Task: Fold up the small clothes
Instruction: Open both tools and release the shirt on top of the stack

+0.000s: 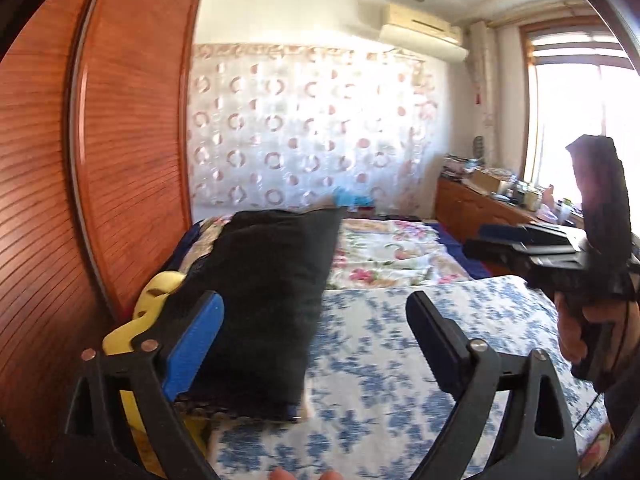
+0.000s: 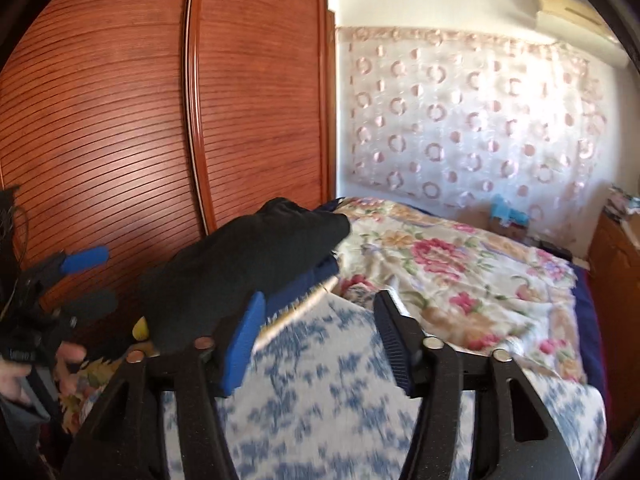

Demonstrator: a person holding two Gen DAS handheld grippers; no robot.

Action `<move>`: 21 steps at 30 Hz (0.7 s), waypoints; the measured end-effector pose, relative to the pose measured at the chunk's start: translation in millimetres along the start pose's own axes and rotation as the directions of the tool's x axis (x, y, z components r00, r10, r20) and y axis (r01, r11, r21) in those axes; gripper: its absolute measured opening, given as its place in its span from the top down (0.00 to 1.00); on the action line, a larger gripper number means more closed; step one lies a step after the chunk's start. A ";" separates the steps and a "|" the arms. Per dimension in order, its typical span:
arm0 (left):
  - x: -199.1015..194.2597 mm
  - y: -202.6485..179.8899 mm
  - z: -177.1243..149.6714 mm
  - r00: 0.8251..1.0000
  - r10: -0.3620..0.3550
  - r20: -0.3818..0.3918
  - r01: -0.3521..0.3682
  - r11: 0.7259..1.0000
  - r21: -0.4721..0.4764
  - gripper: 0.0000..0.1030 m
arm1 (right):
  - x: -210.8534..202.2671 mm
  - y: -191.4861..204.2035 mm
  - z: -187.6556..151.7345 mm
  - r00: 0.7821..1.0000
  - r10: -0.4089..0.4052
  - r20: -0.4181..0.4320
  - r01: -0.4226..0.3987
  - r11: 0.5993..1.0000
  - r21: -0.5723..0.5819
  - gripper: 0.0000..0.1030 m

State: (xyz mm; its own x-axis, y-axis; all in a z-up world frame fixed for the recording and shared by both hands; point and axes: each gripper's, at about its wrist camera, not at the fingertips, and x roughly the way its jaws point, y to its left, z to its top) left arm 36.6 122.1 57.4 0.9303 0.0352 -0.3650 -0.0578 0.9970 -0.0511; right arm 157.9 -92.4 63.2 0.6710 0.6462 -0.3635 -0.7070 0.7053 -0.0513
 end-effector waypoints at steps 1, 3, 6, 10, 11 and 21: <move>-1.7 -8.1 1.9 1.000 -0.006 0.012 0.006 1.000 0.009 0.08 | -8.2 1.6 -5.8 1.000 -0.011 0.004 0.011 1.000 0.014 0.35; -5.8 -21.1 5.1 1.000 -0.015 0.020 0.015 1.000 0.016 0.08 | -32.8 5.0 -14.1 0.999 -0.045 0.018 0.044 0.998 0.044 0.31; -10.9 -37.0 7.0 0.999 -0.042 0.028 0.041 0.999 0.023 0.08 | -62.2 8.9 -24.2 0.991 -0.123 0.046 0.120 0.990 0.072 0.29; -25.4 -65.1 13.1 0.997 -0.062 0.044 0.061 0.998 0.030 0.08 | -107.2 15.3 -32.6 0.978 -0.195 0.075 0.184 0.974 0.131 0.27; -26.8 -70.3 15.1 0.997 -0.062 0.044 0.060 0.997 0.037 0.08 | -115.9 18.6 -34.8 0.974 -0.211 0.085 0.198 0.970 0.139 0.27; -38.7 -119.4 14.9 0.998 -0.064 0.026 0.061 0.995 0.078 0.08 | -177.7 51.3 -57.0 0.929 -0.352 0.114 0.323 0.922 0.213 0.27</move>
State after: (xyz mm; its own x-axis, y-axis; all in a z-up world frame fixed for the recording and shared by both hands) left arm 12.9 2.7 91.5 0.9413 -0.0264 -0.3365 0.0279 0.9996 -0.0003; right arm -10.4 -187.7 72.1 0.8977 0.3852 -0.2139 -0.3874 0.9213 0.0333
